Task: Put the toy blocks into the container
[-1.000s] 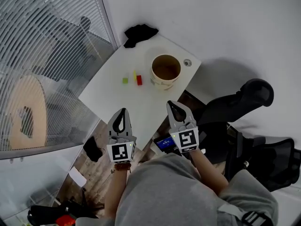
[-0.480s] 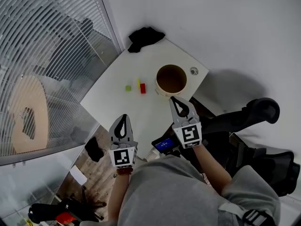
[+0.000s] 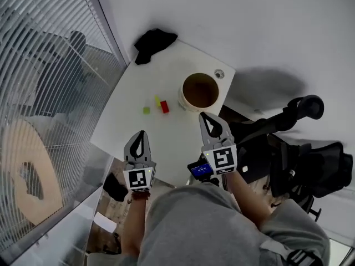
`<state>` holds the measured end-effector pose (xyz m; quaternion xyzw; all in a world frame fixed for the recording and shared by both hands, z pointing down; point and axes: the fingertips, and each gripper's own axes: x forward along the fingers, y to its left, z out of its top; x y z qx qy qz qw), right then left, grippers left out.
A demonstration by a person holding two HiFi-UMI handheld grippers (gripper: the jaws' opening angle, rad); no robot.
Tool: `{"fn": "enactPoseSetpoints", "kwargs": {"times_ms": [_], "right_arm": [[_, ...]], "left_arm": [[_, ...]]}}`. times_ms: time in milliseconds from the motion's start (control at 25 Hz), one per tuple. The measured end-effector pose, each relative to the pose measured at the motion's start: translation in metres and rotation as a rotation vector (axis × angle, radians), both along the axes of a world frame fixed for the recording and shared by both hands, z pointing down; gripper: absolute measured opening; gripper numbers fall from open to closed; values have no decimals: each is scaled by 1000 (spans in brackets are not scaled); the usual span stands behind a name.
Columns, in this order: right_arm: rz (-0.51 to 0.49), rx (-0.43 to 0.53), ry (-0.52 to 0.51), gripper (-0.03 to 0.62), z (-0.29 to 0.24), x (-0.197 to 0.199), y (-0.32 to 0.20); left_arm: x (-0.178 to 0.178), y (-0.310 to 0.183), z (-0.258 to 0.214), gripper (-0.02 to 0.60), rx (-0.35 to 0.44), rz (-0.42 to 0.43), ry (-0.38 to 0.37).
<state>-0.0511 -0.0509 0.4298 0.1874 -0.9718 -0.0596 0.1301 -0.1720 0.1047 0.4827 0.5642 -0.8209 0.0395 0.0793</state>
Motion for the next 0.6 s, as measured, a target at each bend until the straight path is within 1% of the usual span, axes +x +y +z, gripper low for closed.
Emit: {"fn": "enactPoseSetpoints", "kwargs": {"times_ms": [120,240,360,480,600], "right_arm": [[85,-5,20,11,9,-6,4],[135,-1,37,11,13,-7,15],[181,29,57,11,10,5,19],[248,44,63,11,5,17,19],[302,62,81,11,3,32,22]], "left_arm": [[-29,-10,17,6,-33,86,-6],[-49,-17,32,6,-62,153,-16],[-52,-27,56,8,-100,224,-12],[-58,-34,88,9,-166,282,3],[-64,-40,118,49,-228,326,17]]}}
